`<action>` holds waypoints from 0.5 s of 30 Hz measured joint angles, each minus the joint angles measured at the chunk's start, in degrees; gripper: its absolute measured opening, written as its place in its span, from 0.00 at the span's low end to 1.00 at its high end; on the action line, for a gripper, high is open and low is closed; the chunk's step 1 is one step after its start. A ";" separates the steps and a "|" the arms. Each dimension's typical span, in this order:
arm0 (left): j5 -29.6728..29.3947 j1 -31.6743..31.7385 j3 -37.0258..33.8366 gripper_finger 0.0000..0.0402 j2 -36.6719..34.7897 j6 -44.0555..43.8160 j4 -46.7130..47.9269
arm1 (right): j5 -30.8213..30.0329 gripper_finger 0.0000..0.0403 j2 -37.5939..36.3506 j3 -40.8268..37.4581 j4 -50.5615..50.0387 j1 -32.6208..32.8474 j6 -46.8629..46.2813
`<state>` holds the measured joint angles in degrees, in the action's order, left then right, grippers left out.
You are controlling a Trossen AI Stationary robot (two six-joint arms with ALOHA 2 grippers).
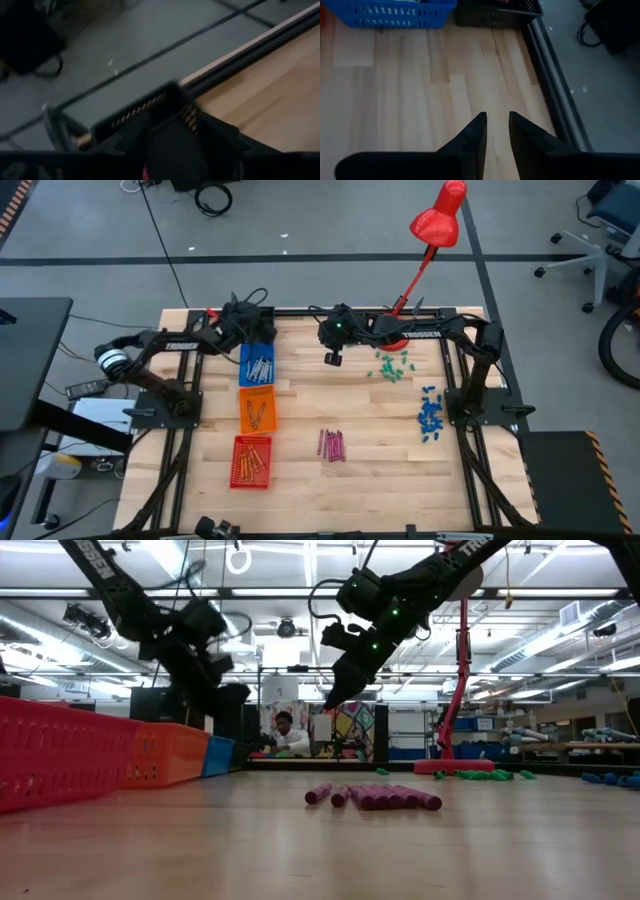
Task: Sort crayons
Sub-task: Put the pink crayon into the black bin
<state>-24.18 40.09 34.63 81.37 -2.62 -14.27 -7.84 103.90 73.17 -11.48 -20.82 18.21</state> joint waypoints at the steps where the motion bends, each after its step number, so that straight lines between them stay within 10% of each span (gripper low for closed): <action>1: 0.02 -0.80 0.00 0.43 -1.24 0.78 -0.14 | 0.00 0.21 0.00 0.00 -0.49 0.04 -0.95; 15: 0.85 -20.17 -0.02 0.43 -8.24 3.55 9.36 | -2.48 0.23 -0.04 0.02 -10.73 3.64 -20.66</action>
<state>-23.33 19.92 34.61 73.13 0.93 -4.91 -10.31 103.85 73.19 -22.22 -17.18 -2.45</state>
